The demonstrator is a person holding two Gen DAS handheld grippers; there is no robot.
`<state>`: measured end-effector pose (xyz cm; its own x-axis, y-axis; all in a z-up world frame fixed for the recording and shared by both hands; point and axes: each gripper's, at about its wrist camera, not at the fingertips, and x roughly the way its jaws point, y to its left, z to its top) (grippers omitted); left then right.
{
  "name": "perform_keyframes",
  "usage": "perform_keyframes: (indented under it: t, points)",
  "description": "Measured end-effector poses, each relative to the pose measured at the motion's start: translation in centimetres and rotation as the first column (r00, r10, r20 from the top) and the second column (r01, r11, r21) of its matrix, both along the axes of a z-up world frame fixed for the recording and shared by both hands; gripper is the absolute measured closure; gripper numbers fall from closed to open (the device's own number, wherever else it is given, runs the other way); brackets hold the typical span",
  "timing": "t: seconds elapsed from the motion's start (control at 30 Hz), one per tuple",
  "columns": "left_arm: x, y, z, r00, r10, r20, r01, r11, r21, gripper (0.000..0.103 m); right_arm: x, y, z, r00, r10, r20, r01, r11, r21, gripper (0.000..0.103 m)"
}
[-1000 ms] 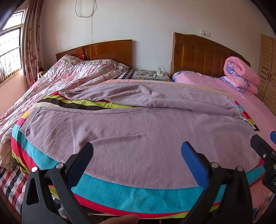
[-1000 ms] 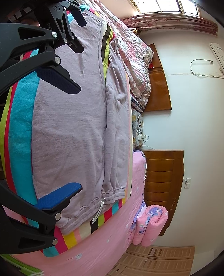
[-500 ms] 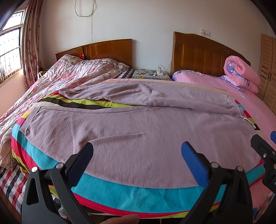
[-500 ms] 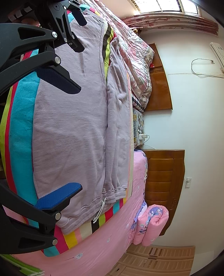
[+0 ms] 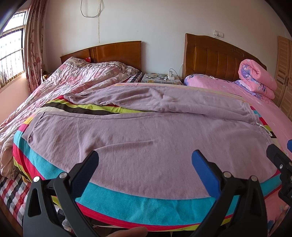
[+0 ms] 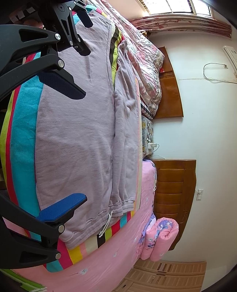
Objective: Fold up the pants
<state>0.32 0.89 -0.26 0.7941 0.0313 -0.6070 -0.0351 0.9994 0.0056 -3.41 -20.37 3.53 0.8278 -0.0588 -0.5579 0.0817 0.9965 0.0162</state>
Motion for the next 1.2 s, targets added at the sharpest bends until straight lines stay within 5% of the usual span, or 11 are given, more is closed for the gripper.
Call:
perform_keyframes:
  t: [1.0, 1.2]
  points:
    - [0.1, 0.1, 0.0, 1.000, -0.006, -0.005, 0.006, 1.000, 0.014, 0.001, 0.2, 0.0, -0.1, 1.000, 0.006, -0.011, -0.006, 1.000, 0.008, 0.004]
    - [2.2, 0.2, -0.5, 0.996, -0.065, -0.060, 0.068, 0.996, 0.061, 0.001, 3.5, -1.2, -0.9, 0.987, 0.151, -0.046, -0.150, 0.988, 0.030, 0.004]
